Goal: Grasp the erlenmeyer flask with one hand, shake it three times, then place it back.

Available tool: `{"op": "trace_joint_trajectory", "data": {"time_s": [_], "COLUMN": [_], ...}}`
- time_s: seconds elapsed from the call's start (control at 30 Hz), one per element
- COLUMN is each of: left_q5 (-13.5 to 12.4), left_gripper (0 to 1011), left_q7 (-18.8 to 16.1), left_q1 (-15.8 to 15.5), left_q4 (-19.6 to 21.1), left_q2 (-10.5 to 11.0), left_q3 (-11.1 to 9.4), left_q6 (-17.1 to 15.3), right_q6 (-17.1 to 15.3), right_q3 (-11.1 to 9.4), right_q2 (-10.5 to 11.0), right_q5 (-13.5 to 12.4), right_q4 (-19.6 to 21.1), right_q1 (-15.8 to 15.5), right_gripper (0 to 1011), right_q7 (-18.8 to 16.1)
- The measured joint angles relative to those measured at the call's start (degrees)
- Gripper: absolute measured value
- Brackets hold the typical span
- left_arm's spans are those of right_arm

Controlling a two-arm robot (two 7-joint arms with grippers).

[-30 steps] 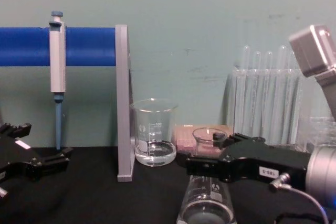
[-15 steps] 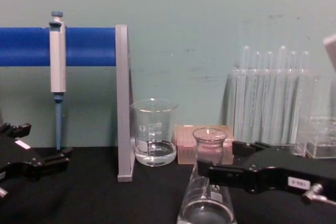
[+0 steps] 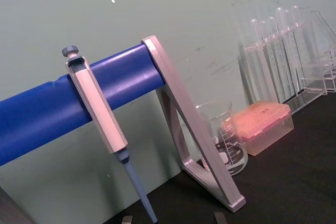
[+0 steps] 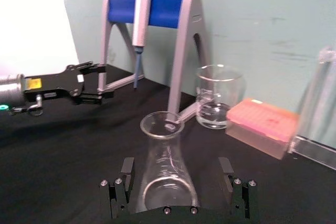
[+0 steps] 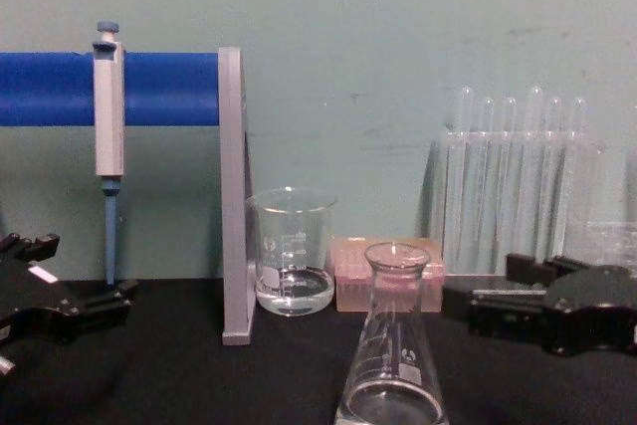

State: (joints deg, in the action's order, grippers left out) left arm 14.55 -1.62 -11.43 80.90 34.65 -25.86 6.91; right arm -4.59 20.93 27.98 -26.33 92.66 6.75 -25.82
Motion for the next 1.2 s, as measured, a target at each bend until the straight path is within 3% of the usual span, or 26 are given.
{"op": "trace_joint_trajectory", "data": {"time_s": [0.23,0.4,0.77,1.2], "left_q5": [0.0,0.0,0.0,0.0], "left_gripper": [1001,1001,1001,1001], "left_q7": [0.0,0.0,0.0,0.0], "left_q1": [0.0,0.0,0.0,0.0], "left_q4": [0.0,0.0,0.0,0.0], "left_q2": [0.0,0.0,0.0,0.0], "left_q3": [0.0,0.0,0.0,0.0], "left_q6": [0.0,0.0,0.0,0.0], "right_q6": [0.9,2.1,7.8,8.8], "right_q3": [-1.7,-2.6,-4.5,-4.2], "right_q2": [0.2,-0.9,-6.6,-11.4], "right_q5": [-0.4,0.0,4.7,10.0], "right_q4": [0.6,0.2,-4.3,-13.5], "right_q1": [-0.6,-0.2,1.6,4.9], "right_gripper": [1002,1002,1002,1002], "right_q7": [1.8,3.8,9.9,13.5]}}
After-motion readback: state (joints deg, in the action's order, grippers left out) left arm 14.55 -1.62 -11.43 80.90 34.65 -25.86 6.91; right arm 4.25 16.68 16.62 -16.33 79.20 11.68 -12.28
